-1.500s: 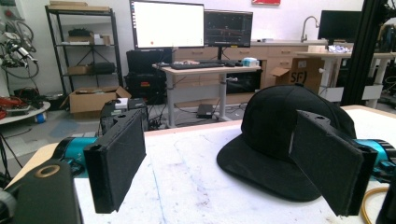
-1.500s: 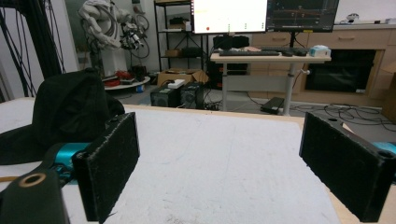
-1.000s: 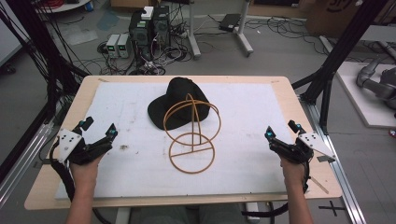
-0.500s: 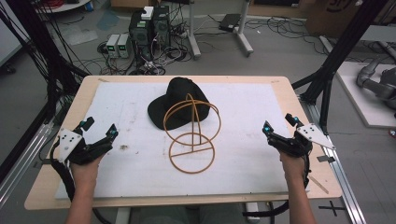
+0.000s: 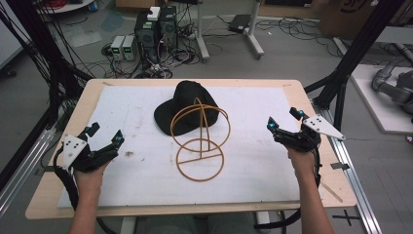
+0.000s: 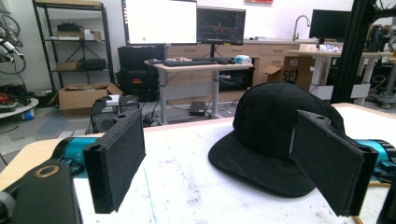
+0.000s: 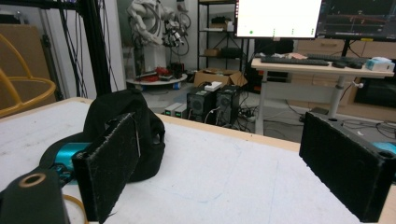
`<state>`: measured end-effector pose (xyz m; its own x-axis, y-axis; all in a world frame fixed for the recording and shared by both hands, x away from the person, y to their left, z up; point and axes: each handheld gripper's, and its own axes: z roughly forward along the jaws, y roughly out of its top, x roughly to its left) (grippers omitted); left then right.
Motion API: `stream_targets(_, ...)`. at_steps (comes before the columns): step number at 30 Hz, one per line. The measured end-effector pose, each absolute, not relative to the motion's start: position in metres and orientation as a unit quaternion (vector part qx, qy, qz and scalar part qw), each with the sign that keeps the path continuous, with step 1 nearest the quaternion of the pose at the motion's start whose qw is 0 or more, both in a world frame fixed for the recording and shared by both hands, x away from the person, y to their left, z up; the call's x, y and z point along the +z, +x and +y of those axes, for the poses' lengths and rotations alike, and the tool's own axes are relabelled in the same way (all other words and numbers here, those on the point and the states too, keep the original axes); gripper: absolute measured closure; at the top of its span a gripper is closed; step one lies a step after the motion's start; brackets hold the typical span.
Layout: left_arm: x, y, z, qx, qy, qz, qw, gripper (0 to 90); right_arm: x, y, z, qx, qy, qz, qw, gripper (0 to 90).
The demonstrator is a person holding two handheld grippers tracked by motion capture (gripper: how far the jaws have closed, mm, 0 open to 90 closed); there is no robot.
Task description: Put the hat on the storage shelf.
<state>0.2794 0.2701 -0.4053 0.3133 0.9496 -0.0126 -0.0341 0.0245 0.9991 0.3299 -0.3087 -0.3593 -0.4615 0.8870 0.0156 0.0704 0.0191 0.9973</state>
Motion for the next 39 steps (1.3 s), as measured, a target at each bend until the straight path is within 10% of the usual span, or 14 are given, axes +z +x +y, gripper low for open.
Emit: stream_targets(39,-0.408,0.283,0.271,0.414,0.566,0.408,0.586,17.9,-0.31,0.434,-0.252,0.566,0.312,0.722,0.249,11.8)
